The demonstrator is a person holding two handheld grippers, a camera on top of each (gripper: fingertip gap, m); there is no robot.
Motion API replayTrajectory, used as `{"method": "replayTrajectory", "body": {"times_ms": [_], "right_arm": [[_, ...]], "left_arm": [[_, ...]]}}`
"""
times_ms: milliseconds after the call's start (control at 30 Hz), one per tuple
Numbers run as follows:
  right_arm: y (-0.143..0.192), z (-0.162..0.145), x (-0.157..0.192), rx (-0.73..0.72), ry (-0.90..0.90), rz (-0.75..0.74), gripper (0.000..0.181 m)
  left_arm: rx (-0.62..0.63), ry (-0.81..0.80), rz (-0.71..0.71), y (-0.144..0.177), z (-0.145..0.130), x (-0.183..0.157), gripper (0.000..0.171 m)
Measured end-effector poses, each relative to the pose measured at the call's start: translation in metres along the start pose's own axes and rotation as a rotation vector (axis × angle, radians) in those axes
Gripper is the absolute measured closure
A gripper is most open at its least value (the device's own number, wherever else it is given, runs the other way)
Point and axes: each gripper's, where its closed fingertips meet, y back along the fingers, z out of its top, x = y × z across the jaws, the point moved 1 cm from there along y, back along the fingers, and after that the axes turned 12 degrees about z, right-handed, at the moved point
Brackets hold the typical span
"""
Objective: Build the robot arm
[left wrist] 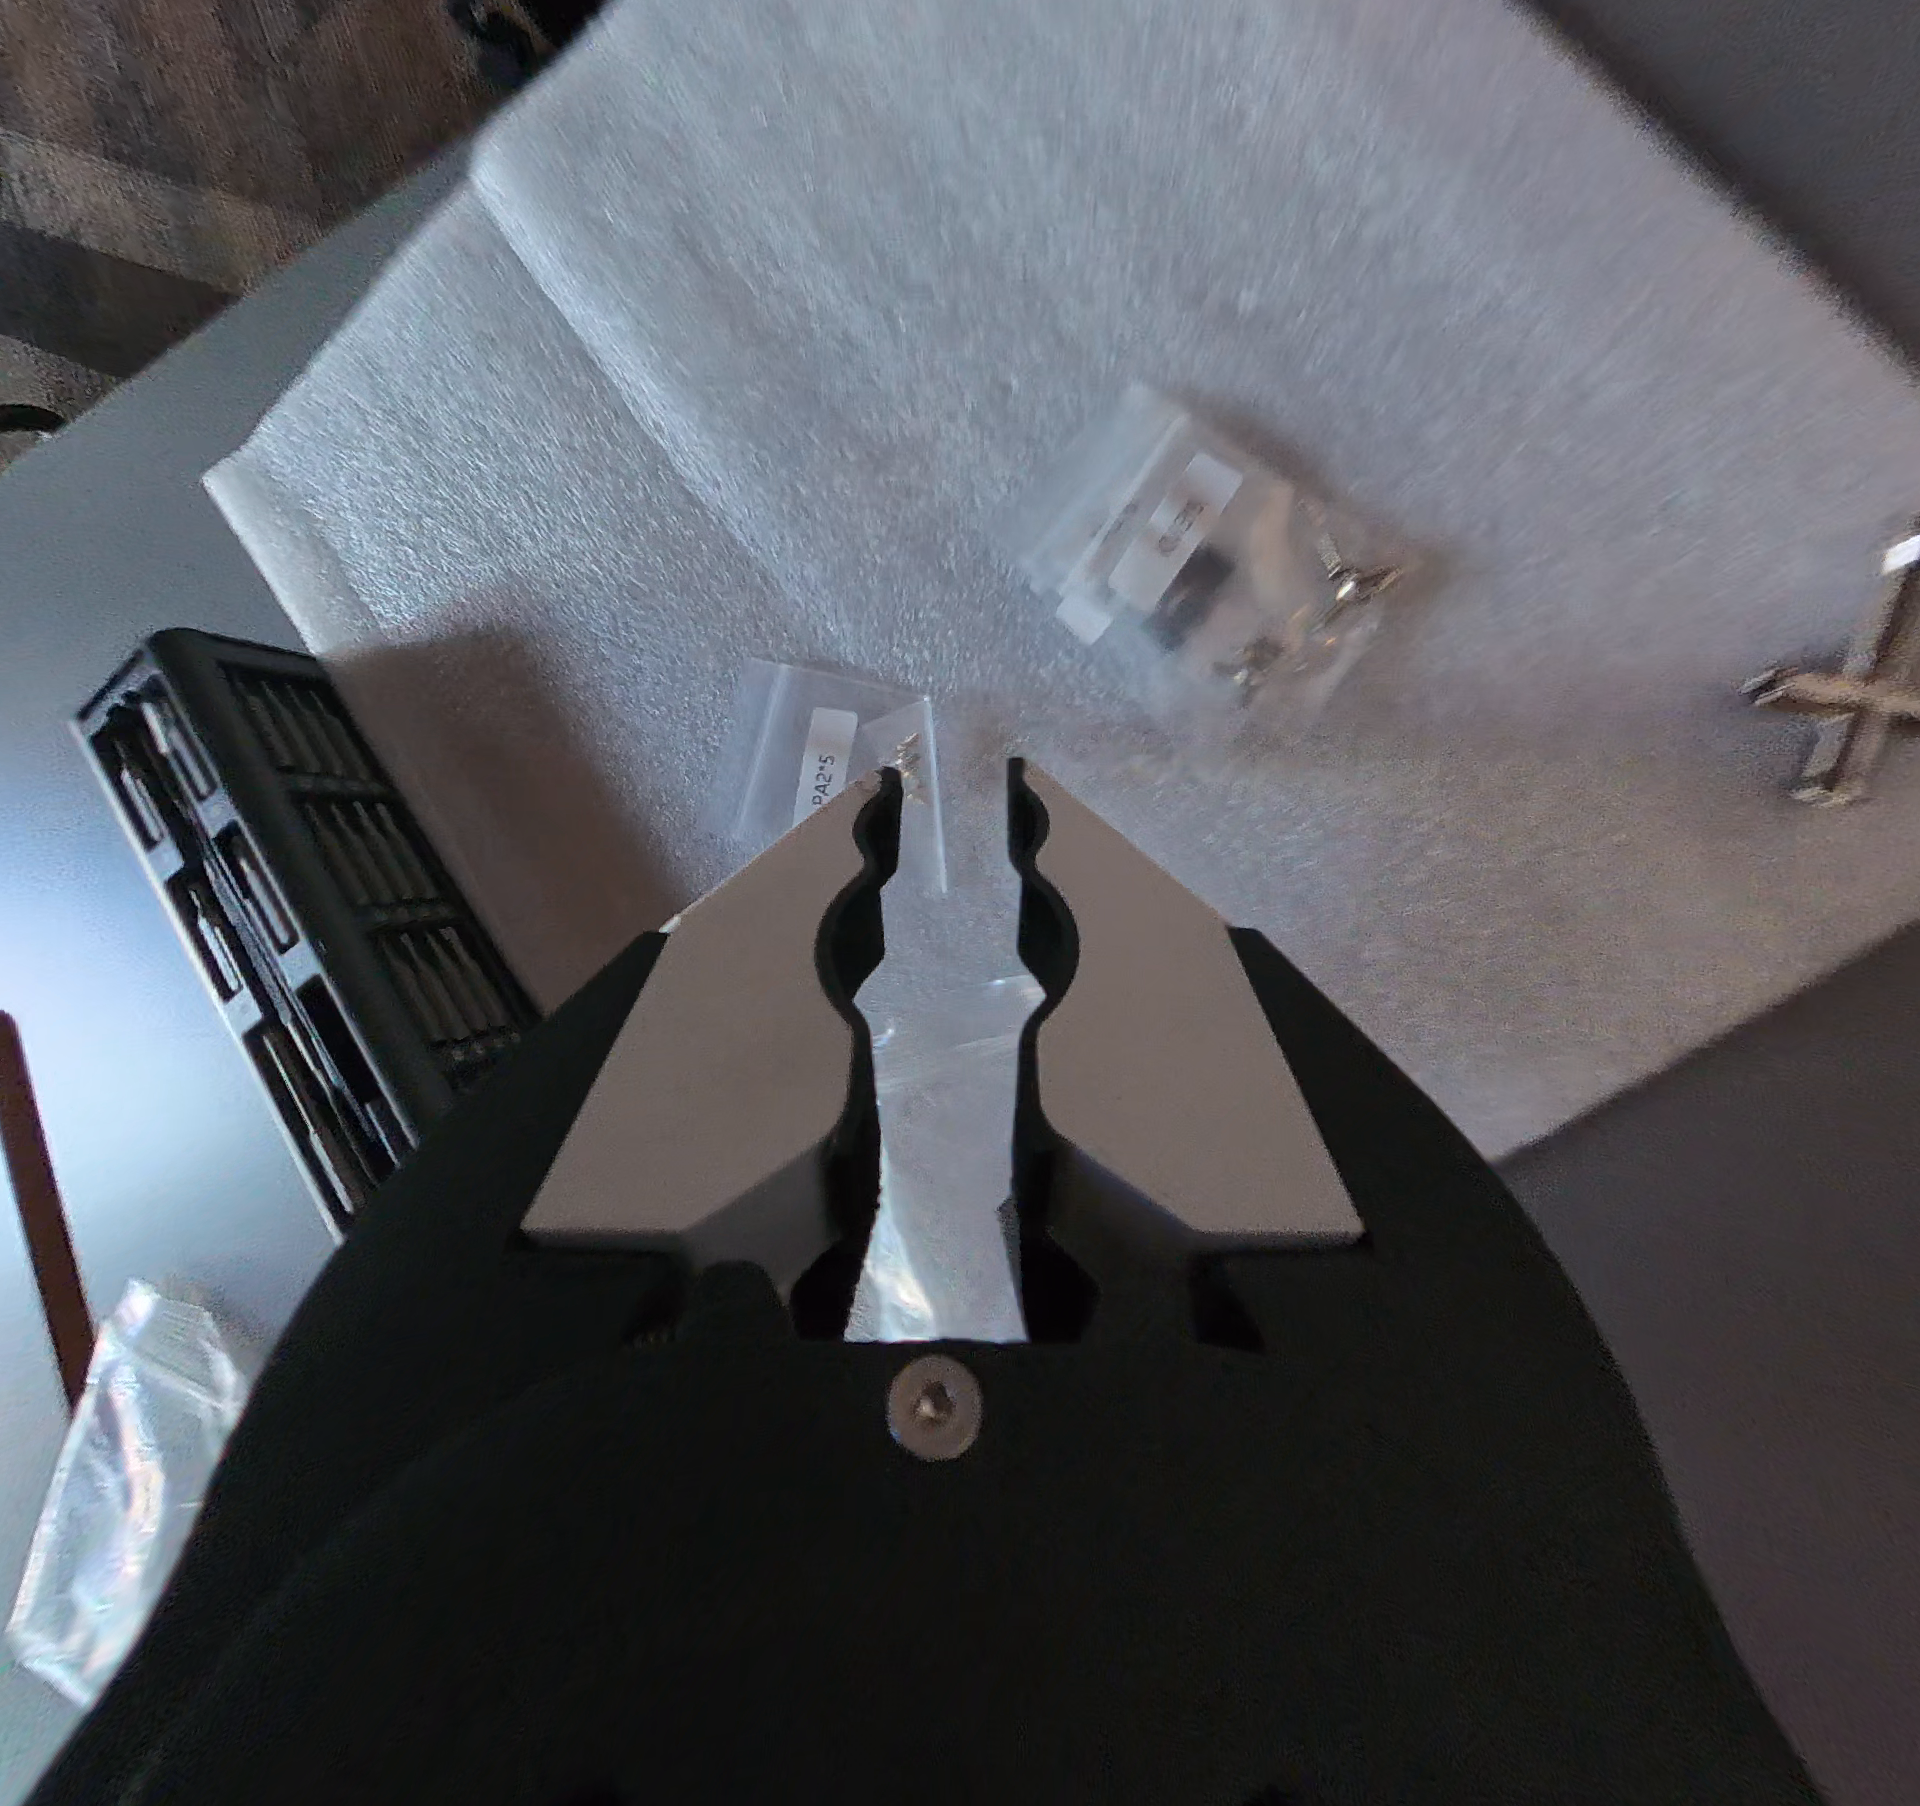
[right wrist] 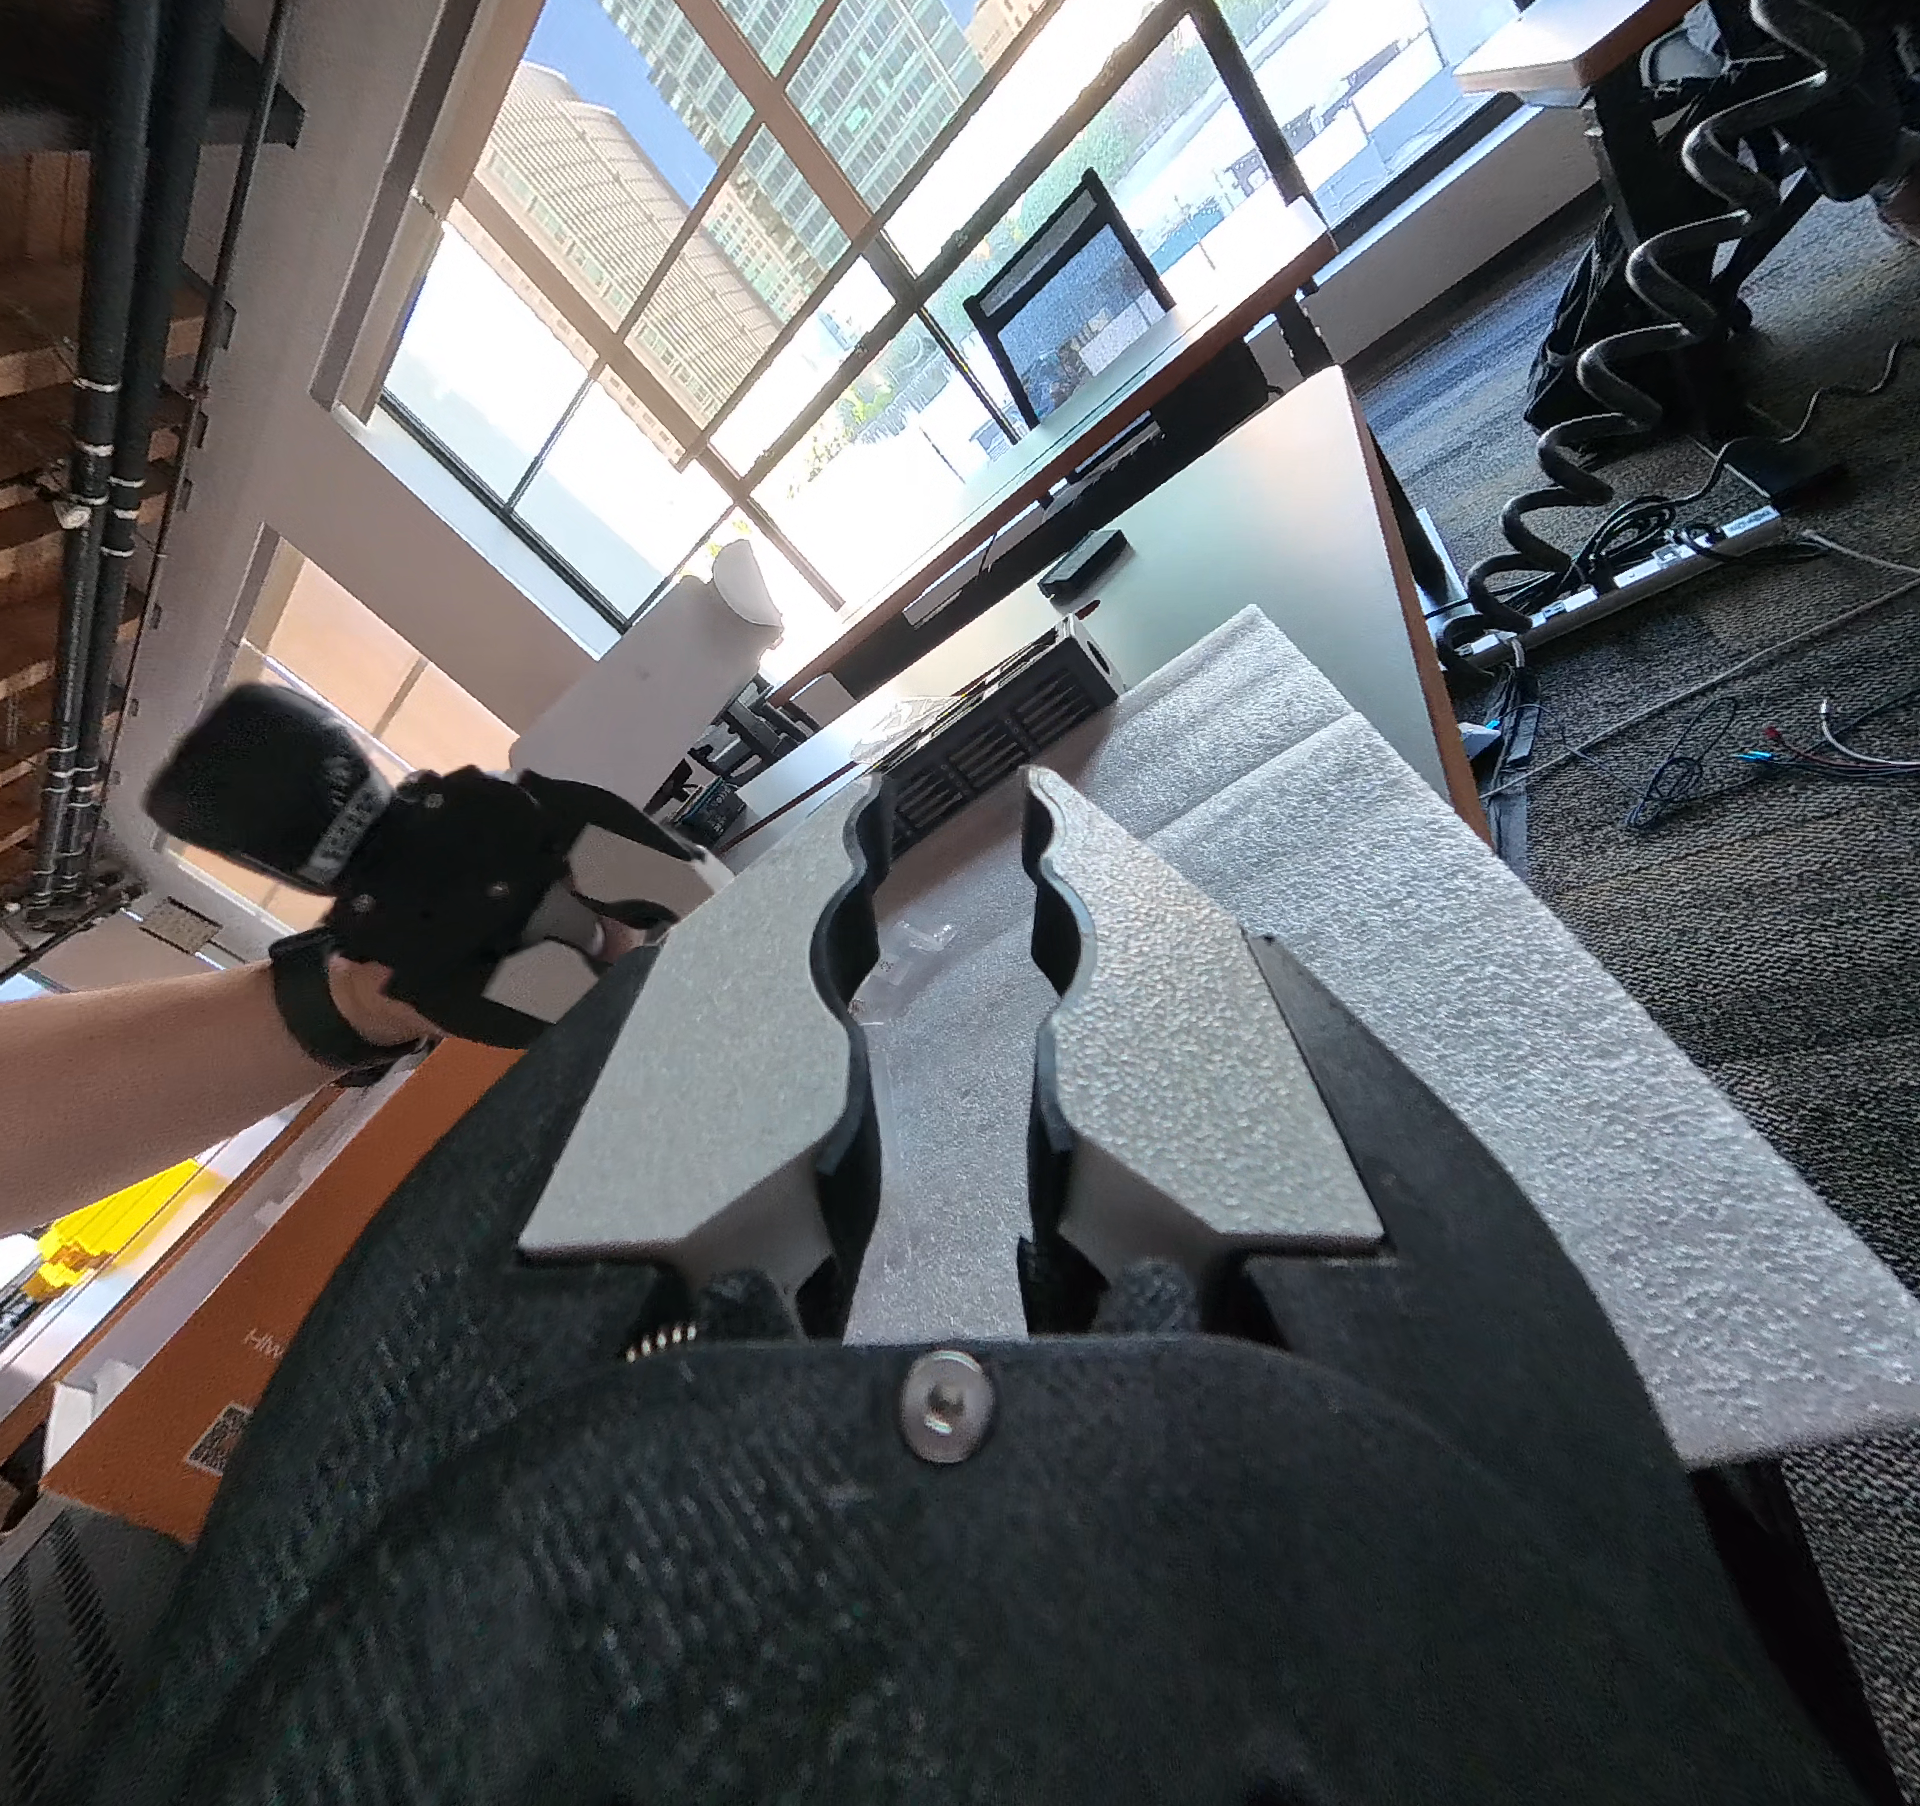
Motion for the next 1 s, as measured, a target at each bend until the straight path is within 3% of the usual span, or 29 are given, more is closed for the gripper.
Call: {"method": "replayTrajectory", "body": {"times_ms": [100,167,267,333,400,567,667,800,1000], "right_arm": [[0.001,0.002,0.000,-0.014,-0.002,-0.001,0.158],[0.002,0.002,-0.001,-0.017,-0.004,-0.001,0.158],[0.001,0.001,0.000,-0.009,-0.007,0.007,0.157],[0.001,0.001,0.000,-0.011,-0.011,0.009,0.157],[0.000,0.001,0.000,-0.007,-0.017,0.015,0.157],[-0.002,-0.001,0.002,0.008,-0.024,0.040,0.157],[-0.002,-0.001,0.002,0.008,-0.024,0.043,0.157],[-0.002,-0.001,0.003,0.004,-0.027,0.048,0.157],[-0.002,0.000,0.003,-0.001,-0.030,0.058,0.157]], "left_arm": [[-0.085,0.074,-0.047,0.023,0.021,-0.013,0.149],[-0.071,0.130,-0.060,0.023,0.026,-0.024,0.153],[0.042,0.402,-0.031,0.007,0.022,-0.029,0.156],[0.032,0.616,-0.036,0.003,0.029,-0.031,0.160],[0.075,0.720,-0.020,0.000,0.028,-0.035,0.157],[0.170,0.819,0.000,-0.008,0.024,-0.053,0.152],[0.161,0.840,0.019,-0.008,0.027,-0.052,0.171],[0.169,0.824,0.028,-0.001,0.026,-0.058,0.171],[0.161,1.012,-0.035,0.020,0.018,-0.068,0.171]]}}
